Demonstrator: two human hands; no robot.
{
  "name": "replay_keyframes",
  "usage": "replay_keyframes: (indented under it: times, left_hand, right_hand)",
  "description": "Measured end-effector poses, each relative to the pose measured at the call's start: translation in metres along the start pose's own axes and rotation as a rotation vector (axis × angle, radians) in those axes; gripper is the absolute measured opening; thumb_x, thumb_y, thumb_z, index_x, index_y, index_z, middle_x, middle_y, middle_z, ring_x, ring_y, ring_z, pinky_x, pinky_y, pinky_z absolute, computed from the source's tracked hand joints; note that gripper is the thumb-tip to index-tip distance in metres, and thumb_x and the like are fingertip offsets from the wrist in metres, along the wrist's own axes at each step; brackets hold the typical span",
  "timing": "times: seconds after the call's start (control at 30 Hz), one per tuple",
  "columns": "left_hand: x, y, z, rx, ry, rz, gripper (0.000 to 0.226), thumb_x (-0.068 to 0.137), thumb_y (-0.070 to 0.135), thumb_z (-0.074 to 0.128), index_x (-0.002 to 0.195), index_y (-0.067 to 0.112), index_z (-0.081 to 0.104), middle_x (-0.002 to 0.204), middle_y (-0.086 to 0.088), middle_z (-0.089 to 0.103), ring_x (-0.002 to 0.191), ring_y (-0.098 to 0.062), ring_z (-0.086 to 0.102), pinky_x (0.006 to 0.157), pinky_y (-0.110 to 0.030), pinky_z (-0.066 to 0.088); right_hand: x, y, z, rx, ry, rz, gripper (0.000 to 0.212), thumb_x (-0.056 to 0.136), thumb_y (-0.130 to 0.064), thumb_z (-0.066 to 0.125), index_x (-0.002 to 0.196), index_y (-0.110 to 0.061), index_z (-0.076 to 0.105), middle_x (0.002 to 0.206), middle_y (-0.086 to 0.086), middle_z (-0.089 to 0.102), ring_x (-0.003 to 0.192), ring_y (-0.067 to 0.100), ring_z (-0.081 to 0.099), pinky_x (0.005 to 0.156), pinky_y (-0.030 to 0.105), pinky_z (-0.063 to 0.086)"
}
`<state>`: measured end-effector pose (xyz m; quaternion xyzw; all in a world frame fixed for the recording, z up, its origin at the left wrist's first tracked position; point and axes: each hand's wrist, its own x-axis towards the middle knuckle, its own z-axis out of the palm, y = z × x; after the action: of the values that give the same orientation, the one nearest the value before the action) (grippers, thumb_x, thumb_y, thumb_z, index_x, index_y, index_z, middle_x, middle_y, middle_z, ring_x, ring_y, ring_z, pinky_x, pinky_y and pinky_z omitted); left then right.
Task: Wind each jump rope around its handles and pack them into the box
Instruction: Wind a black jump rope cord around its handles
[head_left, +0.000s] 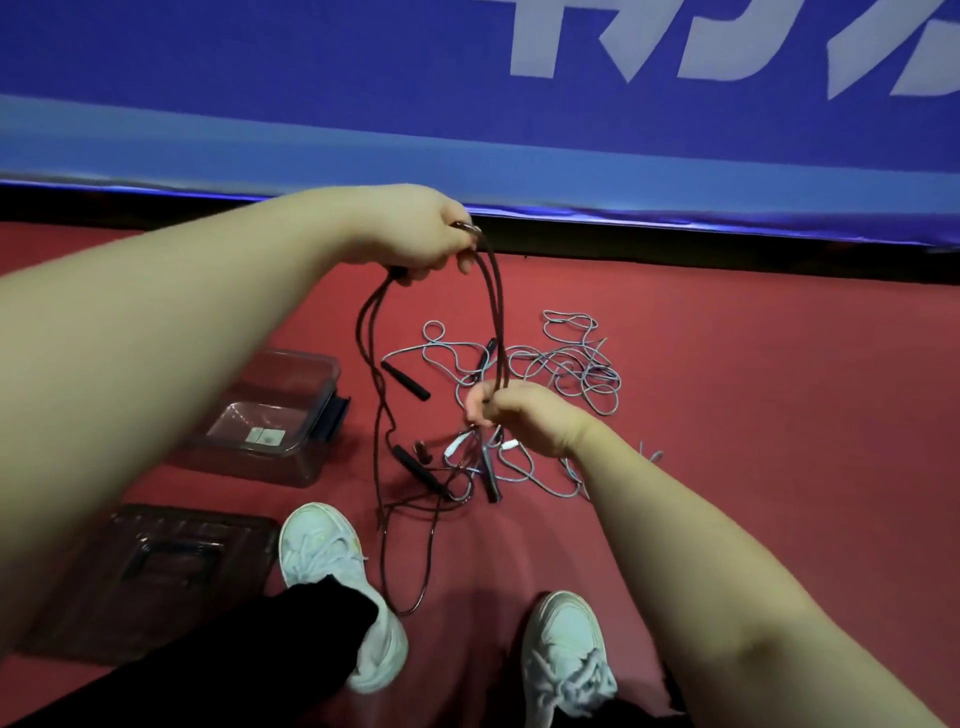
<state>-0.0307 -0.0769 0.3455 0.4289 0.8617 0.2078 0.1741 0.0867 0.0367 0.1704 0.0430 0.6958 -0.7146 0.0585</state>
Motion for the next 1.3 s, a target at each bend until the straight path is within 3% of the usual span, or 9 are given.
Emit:
replay_keyframes:
  times: [0.2, 0.27, 0.33, 0.4, 0.6, 0.8, 0.9, 1.13, 1.3]
  left_hand:
    - [0.013, -0.069, 0.038, 0.201, -0.183, -0.226, 0.02, 0.102, 0.016, 0.034, 0.108, 0.012, 0.053, 0.073, -0.01, 0.058, 0.054, -0.022, 0.055, 0.054, -0.027, 0.044]
    - [0.012, -0.088, 0.051, 0.346, -0.34, -0.352, 0.038, 0.102, 0.025, 0.04, 0.136, 0.01, 0.041, 0.112, -0.017, 0.063, 0.086, -0.027, 0.064, 0.074, -0.031, 0.05]
    - [0.009, -0.094, 0.059, 0.428, -0.408, -0.334, 0.075, 0.095, 0.033, 0.054, 0.153, 0.016, 0.009, 0.151, -0.012, 0.033, 0.133, -0.026, 0.041, 0.107, -0.032, 0.035]
    - [0.006, -0.081, 0.063, 0.199, -0.33, -0.272, 0.091, 0.088, 0.031, 0.066, 0.153, 0.019, 0.004, 0.155, -0.007, 0.026, 0.14, -0.022, 0.03, 0.113, -0.028, 0.024]
    - [0.013, -0.028, 0.082, 0.074, -0.248, 0.018, 0.027, 0.095, 0.023, 0.055, 0.12, 0.016, 0.062, 0.112, 0.002, 0.066, 0.102, -0.014, 0.057, 0.086, -0.022, 0.037]
    - [0.016, -0.011, 0.093, -0.19, -0.282, 0.013, 0.026, 0.099, 0.011, 0.043, 0.077, 0.013, 0.057, 0.06, 0.003, 0.057, 0.062, -0.015, 0.061, 0.07, -0.025, 0.047]
    - [0.009, -0.005, 0.073, -0.161, -0.326, -0.003, 0.029, 0.102, 0.014, 0.038, 0.08, 0.011, 0.056, 0.059, 0.0, 0.045, 0.044, -0.009, 0.05, 0.05, -0.019, 0.041]
    - [-0.007, -0.022, 0.043, -0.024, -0.387, -0.045, 0.028, 0.102, 0.019, 0.041, 0.085, 0.013, 0.062, 0.057, 0.002, 0.048, 0.048, -0.014, 0.044, 0.053, -0.024, 0.039]
    - [-0.012, -0.043, 0.034, -0.111, -0.314, -0.114, 0.029, 0.103, 0.018, 0.036, 0.086, 0.011, 0.059, 0.074, -0.003, 0.067, 0.051, -0.012, 0.061, 0.054, -0.022, 0.046]
  right_hand:
    - [-0.027, 0.036, -0.033, -0.494, 0.63, 0.094, 0.018, 0.1, -0.023, 0.04, 0.091, -0.015, 0.053, 0.073, -0.001, 0.051, 0.07, 0.018, 0.046, 0.068, 0.028, 0.035]
    - [-0.028, 0.022, -0.034, -0.593, 0.674, 0.035, 0.02, 0.101, -0.023, 0.038, 0.095, -0.011, 0.052, 0.078, -0.002, 0.052, 0.075, 0.02, 0.046, 0.068, 0.031, 0.033]
    - [-0.026, 0.002, -0.034, -0.736, 0.57, 0.02, 0.023, 0.101, -0.023, 0.038, 0.097, -0.006, 0.054, 0.074, -0.006, 0.049, 0.077, 0.021, 0.046, 0.066, 0.03, 0.03]
    - [-0.022, -0.015, -0.031, -0.887, 0.383, 0.025, 0.022, 0.101, -0.023, 0.04, 0.093, -0.007, 0.053, 0.07, -0.007, 0.046, 0.077, 0.022, 0.045, 0.063, 0.029, 0.026]
    - [-0.024, -0.049, -0.025, -0.878, 0.314, -0.065, 0.018, 0.096, -0.018, 0.051, 0.099, -0.011, 0.035, 0.066, -0.003, 0.045, 0.055, 0.012, 0.04, 0.048, 0.017, 0.031]
    - [-0.037, -0.05, -0.045, -0.795, 0.303, -0.075, 0.021, 0.095, -0.017, 0.054, 0.098, -0.014, 0.033, 0.062, -0.008, 0.04, 0.047, 0.003, 0.034, 0.049, 0.015, 0.029]
    - [-0.051, -0.034, -0.062, -0.883, 0.262, -0.008, 0.005, 0.097, -0.021, 0.051, 0.095, -0.021, 0.046, 0.072, -0.009, 0.048, 0.066, 0.011, 0.045, 0.062, 0.024, 0.035]
    - [-0.056, -0.019, -0.08, -1.375, 0.405, -0.003, 0.024, 0.097, -0.034, 0.047, 0.093, -0.015, 0.061, 0.075, -0.012, 0.044, 0.095, 0.017, 0.043, 0.099, 0.033, 0.022]
    - [-0.061, -0.015, -0.09, -1.013, 0.371, 0.056, 0.024, 0.094, -0.033, 0.055, 0.077, -0.021, 0.043, 0.071, -0.001, 0.049, 0.07, 0.023, 0.046, 0.065, 0.034, 0.036]
